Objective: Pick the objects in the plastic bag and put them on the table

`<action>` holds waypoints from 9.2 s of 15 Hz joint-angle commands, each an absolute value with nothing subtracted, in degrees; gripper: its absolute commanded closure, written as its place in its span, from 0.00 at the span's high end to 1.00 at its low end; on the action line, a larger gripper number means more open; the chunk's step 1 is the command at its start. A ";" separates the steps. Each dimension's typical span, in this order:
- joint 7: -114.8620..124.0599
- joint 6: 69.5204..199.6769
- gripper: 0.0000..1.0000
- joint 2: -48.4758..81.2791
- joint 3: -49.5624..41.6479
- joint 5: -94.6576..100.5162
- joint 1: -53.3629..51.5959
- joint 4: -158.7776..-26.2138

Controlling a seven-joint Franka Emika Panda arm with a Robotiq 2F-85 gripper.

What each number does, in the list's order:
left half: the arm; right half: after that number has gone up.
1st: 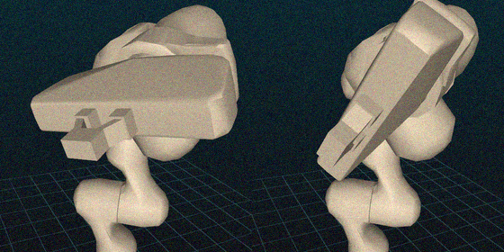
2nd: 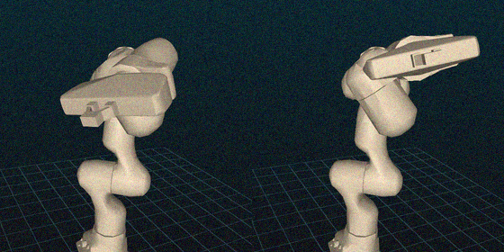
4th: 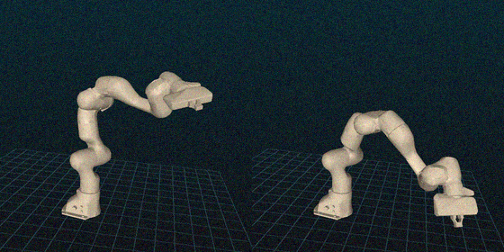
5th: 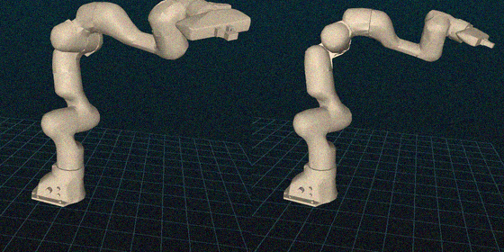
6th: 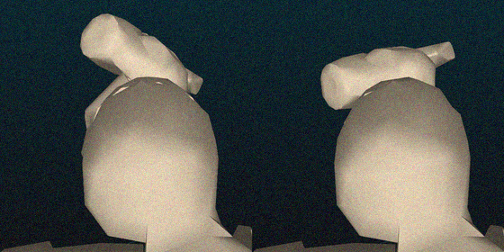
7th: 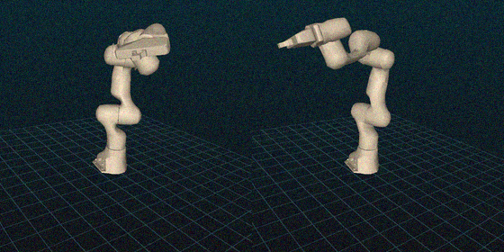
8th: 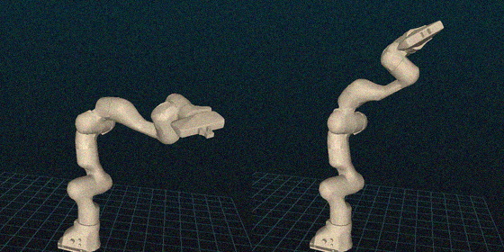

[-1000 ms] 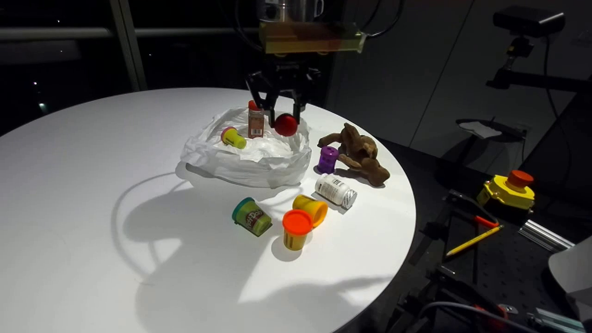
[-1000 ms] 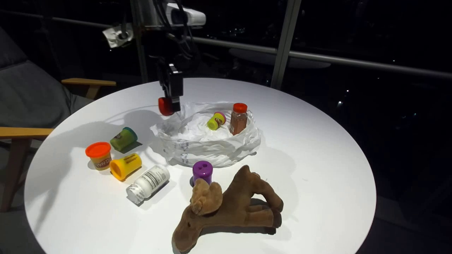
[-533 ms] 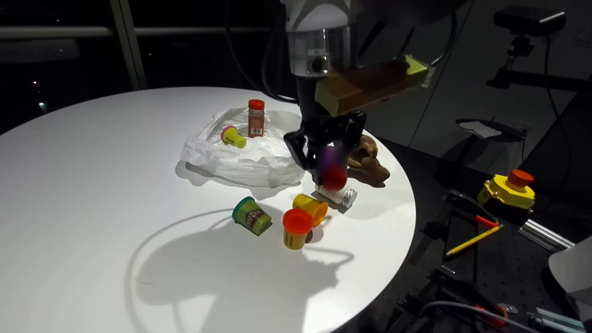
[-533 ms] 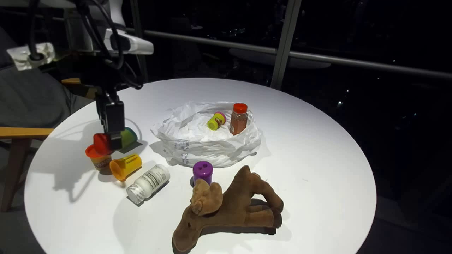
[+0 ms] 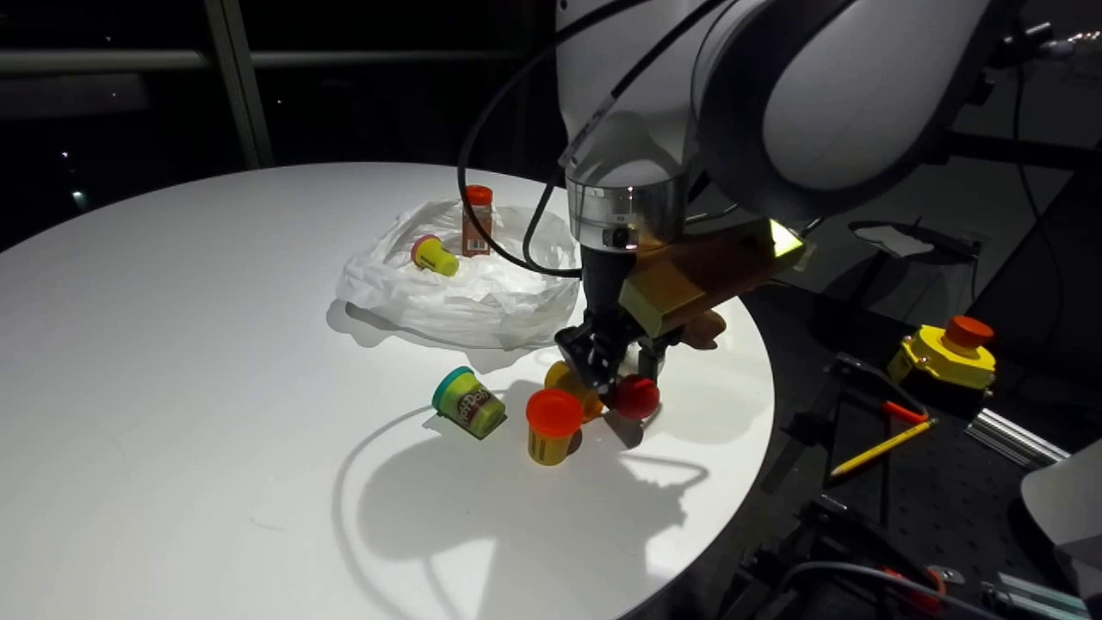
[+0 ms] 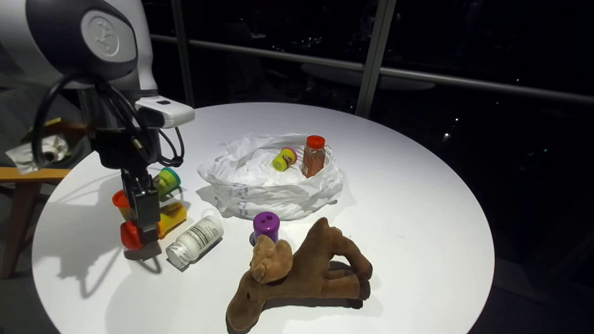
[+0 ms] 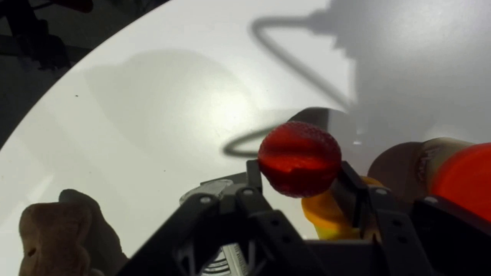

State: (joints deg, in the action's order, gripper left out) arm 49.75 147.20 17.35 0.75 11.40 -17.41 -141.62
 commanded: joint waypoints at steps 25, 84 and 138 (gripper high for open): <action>35.96 137.58 1.00 33.41 -0.66 13.65 -10.92 -100.04; 25.45 157.89 0.73 26.49 3.42 10.93 -25.92 -129.07; 40.51 128.03 0.24 36.78 -10.76 8.11 -12.41 -88.01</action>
State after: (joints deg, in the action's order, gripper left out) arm 38.66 126.12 47.04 -10.70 6.46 -10.01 -77.53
